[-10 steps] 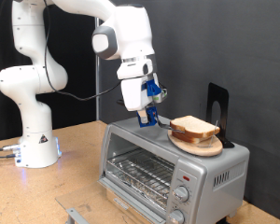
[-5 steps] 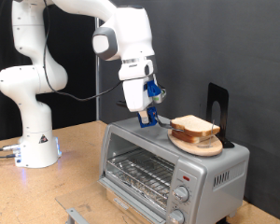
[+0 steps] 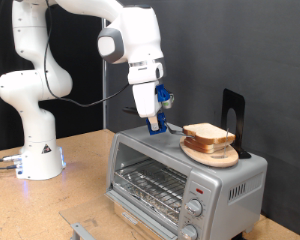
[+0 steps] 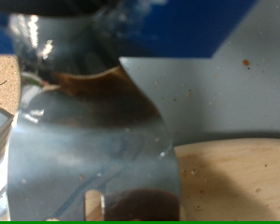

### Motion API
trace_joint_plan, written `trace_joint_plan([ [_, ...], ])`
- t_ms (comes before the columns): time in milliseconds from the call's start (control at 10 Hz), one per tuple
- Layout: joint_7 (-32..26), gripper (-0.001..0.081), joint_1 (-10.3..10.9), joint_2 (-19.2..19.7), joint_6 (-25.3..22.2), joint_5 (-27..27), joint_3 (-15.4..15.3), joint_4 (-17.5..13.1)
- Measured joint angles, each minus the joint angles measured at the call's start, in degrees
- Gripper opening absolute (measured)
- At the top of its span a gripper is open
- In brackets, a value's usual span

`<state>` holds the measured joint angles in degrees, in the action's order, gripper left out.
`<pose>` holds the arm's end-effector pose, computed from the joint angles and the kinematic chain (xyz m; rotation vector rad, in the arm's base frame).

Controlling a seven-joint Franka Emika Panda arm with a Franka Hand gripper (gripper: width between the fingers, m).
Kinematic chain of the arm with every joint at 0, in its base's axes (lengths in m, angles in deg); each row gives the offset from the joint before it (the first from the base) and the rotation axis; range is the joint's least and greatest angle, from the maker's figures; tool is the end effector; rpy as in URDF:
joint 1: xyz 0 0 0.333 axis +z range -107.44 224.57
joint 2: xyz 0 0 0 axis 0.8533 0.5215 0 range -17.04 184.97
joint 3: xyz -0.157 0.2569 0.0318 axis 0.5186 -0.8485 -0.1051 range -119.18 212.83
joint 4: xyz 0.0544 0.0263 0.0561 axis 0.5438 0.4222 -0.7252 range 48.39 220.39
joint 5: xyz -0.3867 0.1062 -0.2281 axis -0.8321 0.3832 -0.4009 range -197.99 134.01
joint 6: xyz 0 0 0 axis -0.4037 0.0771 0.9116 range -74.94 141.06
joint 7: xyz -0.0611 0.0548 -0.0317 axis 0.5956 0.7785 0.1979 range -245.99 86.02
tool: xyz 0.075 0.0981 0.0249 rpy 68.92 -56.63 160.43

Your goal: Make a piece of toast with the oven

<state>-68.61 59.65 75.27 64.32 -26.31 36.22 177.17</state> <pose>0.5620 0.1176 0.3566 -3.0250 0.0894 -0.3518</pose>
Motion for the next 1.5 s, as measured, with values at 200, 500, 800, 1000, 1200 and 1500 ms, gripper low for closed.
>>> trace_joint_plan([
  [200,1.0,0.0401,0.0,0.0,-0.5,0.2,-0.2,-0.1],
  [500,1.9,0.0401,0.2,0.5,-3.3,2.9,-0.8,-1.2],
  [800,3.2,0.0401,0.2,1.7,-3.8,3.7,-1.3,-2.1],
  [1000,3.8,0.0401,0.2,2.6,-3.8,3.7,-1.6,-2.9],
  [1200,4.0,0.0401,0.2,3.3,-3.8,3.7,-2.0,-3.7],
  [1500,4.8,0.0401,0.2,4.4,-3.8,3.6,-2.6,-4.8],
])
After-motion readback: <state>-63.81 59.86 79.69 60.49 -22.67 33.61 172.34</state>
